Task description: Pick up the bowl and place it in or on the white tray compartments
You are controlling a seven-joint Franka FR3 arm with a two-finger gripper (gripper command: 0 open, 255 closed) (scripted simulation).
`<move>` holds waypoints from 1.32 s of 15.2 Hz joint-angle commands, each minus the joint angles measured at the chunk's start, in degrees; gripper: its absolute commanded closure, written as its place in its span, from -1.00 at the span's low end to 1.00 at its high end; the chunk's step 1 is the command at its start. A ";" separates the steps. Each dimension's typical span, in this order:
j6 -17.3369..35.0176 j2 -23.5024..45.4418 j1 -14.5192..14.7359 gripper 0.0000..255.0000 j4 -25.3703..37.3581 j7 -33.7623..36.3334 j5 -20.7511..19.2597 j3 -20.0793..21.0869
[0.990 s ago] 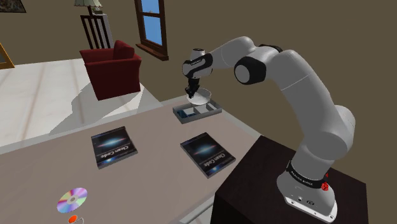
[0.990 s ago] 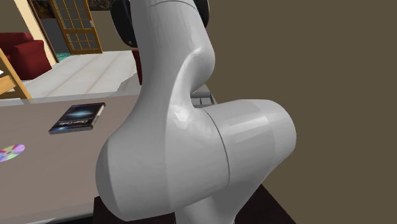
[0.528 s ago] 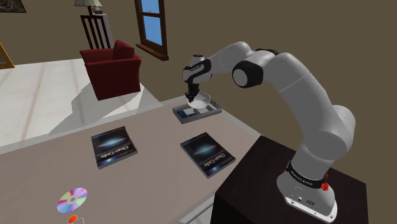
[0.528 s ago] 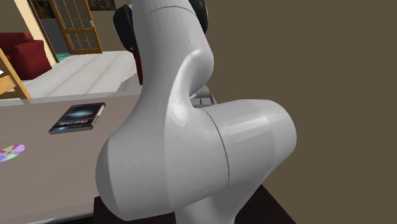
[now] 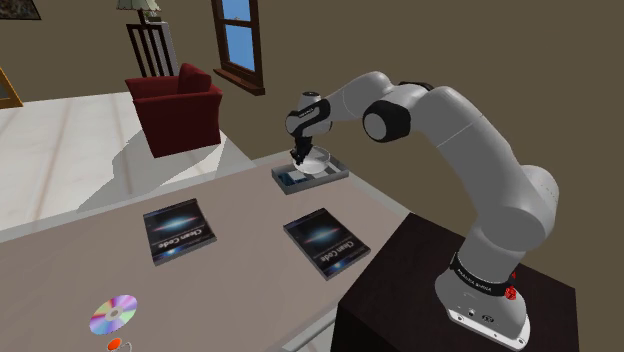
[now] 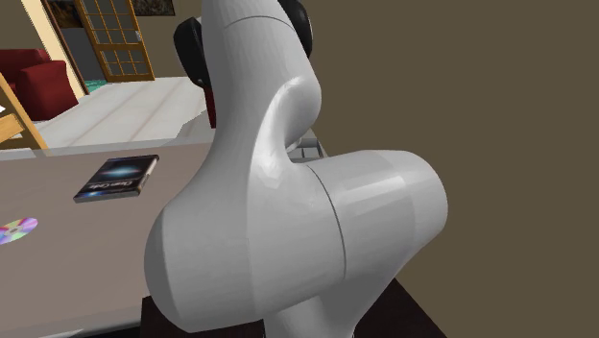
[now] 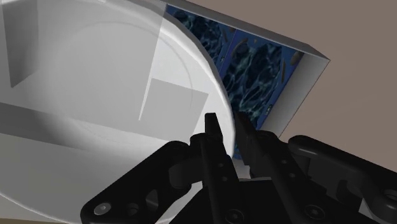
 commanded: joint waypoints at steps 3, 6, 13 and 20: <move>-0.09 0.16 -0.12 1.00 -0.12 0.01 -0.03 -0.09; 0.04 0.12 0.00 -1.00 -0.29 0.09 -0.04 -0.08; -1.91 -4.98 0.67 -1.00 -3.50 0.04 -0.61 -0.87; -2.48 -6.25 0.86 -1.00 -4.21 0.08 -0.79 -1.08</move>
